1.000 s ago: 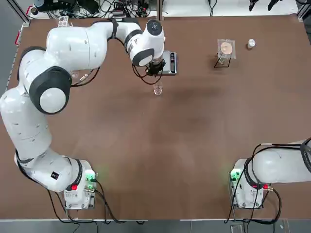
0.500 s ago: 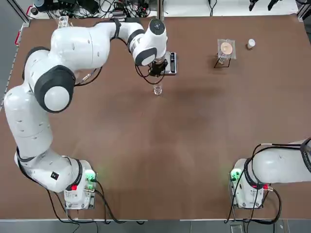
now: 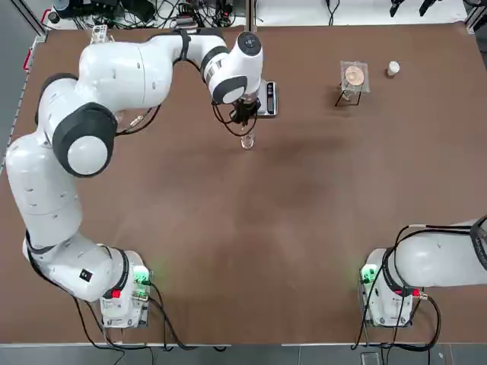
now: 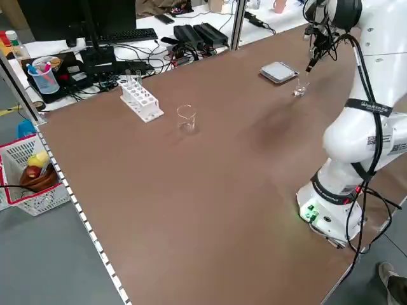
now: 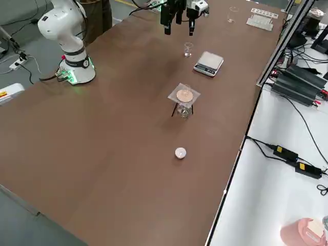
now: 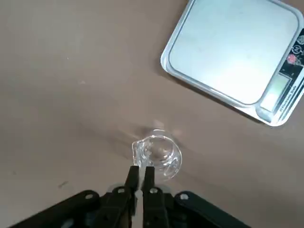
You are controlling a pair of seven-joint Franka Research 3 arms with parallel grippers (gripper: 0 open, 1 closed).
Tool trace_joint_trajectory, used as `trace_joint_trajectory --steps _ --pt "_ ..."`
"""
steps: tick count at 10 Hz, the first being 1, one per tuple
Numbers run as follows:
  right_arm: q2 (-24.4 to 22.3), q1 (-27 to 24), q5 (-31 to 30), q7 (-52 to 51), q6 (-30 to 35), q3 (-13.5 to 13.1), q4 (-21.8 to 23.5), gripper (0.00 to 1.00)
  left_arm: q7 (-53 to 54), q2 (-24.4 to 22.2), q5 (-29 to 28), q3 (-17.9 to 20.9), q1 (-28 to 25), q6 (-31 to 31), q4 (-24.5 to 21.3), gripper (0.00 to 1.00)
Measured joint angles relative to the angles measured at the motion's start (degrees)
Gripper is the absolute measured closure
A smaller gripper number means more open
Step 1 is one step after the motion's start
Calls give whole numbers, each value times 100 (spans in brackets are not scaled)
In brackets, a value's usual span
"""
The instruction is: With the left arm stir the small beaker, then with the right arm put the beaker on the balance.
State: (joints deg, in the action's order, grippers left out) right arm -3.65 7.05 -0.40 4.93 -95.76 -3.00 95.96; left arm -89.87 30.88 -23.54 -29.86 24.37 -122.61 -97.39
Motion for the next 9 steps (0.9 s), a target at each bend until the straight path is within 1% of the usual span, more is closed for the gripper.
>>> trace_joint_trajectory --steps 9 --pt "0 0 0 0 0 0 0 0 -28 -8 44 -33 -33 -1 131 92"
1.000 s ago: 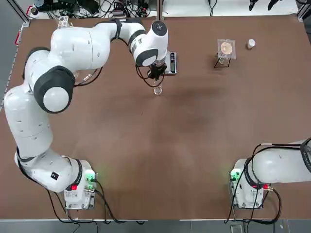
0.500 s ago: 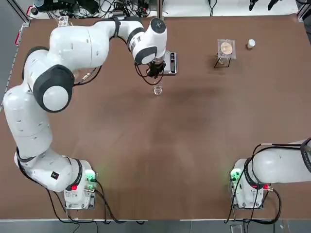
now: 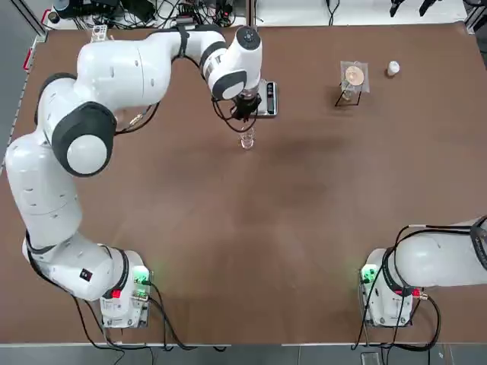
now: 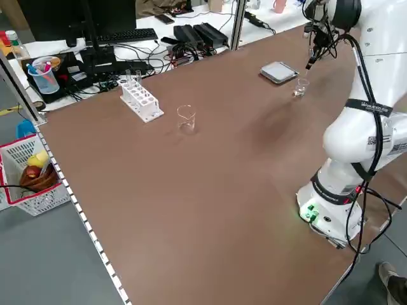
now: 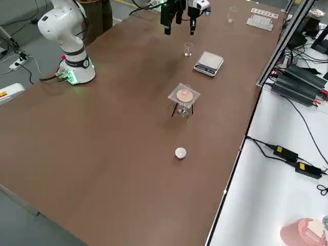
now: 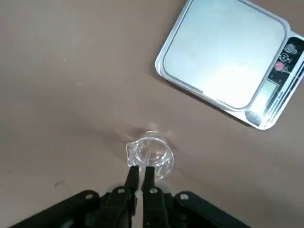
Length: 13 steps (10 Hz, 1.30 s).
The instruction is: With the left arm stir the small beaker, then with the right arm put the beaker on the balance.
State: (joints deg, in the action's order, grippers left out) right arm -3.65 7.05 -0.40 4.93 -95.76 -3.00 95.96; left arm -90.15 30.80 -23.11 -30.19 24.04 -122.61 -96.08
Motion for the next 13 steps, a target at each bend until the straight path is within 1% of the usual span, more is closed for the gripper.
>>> trace_joint_trajectory --steps 3,5,8,9,11,13 --pt "0 0 0 0 0 0 0 0 9 -207 201 -7 -3 8 25 92" --pt "0 0 0 0 0 0 0 0 9 -327 236 -7 -5 44 24 92" --pt "0 0 0 0 0 0 0 0 139 -518 356 -8 -14 418 28 92" --pt "0 0 0 0 0 0 0 0 335 -636 511 -8 -57 649 33 92" --pt "0 0 0 0 -1 0 0 0 998 -977 985 -7 -387 1050 20 92" --pt "0 -1 0 0 -6 0 0 0 1831 -1384 1247 -6 -954 1235 -182 92"
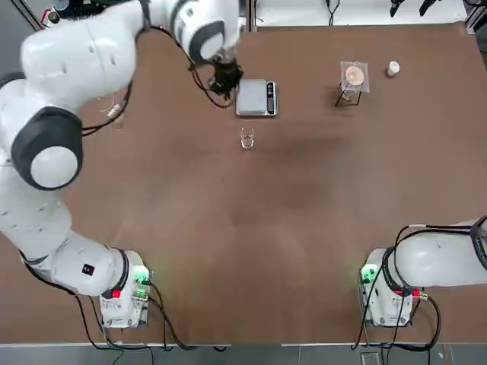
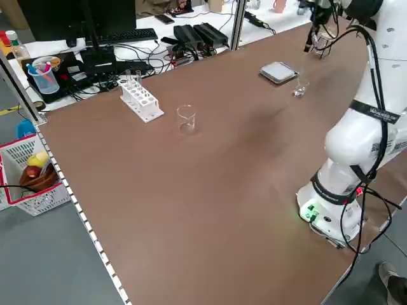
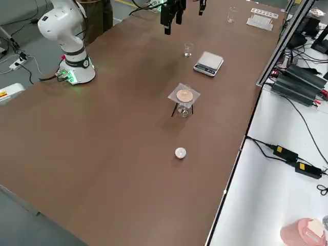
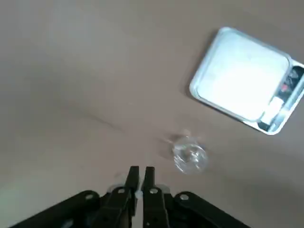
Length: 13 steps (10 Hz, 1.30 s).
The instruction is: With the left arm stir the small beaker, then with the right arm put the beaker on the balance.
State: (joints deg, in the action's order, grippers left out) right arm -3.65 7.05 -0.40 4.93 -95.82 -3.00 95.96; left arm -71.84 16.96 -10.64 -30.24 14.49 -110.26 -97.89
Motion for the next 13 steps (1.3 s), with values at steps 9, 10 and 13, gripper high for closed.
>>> trace_joint_trajectory --steps 9,10,13 --pt "1 17 0 0 -184 21 2 0 4406 -1577 780 29 -3405 389 -1177 92" --pt "1 20 0 0 -199 25 2 0 4809 -1685 864 32 -3773 464 -1244 92" --pt "2 21 0 0 -246 26 4 0 6118 -1771 923 59 -5048 389 -1390 92"
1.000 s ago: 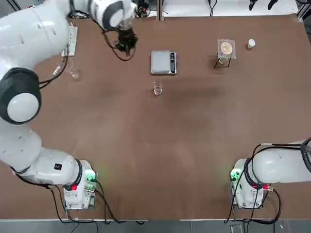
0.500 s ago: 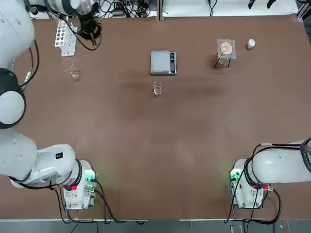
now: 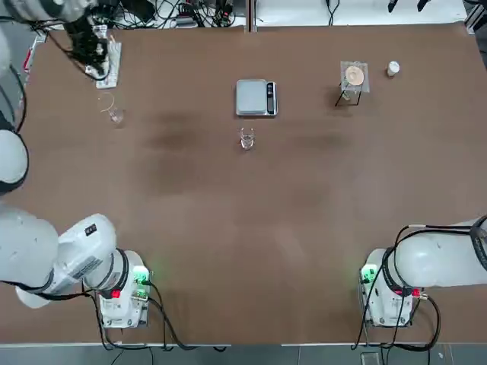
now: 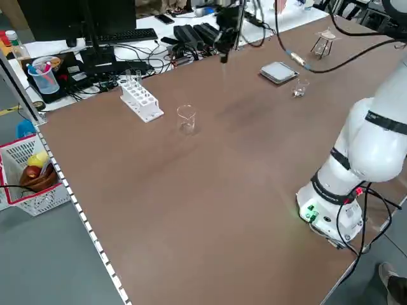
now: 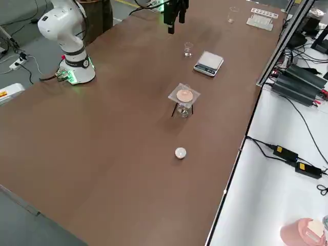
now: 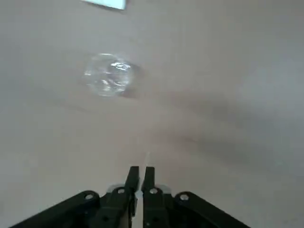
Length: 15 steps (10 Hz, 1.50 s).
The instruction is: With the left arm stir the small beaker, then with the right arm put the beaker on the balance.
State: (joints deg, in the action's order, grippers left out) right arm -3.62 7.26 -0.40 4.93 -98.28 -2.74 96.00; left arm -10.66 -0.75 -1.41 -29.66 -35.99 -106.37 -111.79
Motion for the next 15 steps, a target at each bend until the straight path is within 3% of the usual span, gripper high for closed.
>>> trace_joint_trajectory --steps 2,7,10,12,15 --pt "1 -3 0 0 -8 -6 1 0 659 108 40 16 -678 -387 -52 92" --pt "33 43 9 -3 -83 17 6 0 1004 1003 51 21 -1255 -1191 -84 92" --pt "263 826 324 -159 -651 93 60 0 1069 1171 52 13 -1319 -1325 -72 92" --pt "449 1154 1139 -1137 -1175 113 148 0 1069 1210 52 4 -1317 -1388 -69 92" --pt "573 1150 2487 -3948 -2064 48 587 0 1075 1212 52 -26 -1308 -1388 -45 92"
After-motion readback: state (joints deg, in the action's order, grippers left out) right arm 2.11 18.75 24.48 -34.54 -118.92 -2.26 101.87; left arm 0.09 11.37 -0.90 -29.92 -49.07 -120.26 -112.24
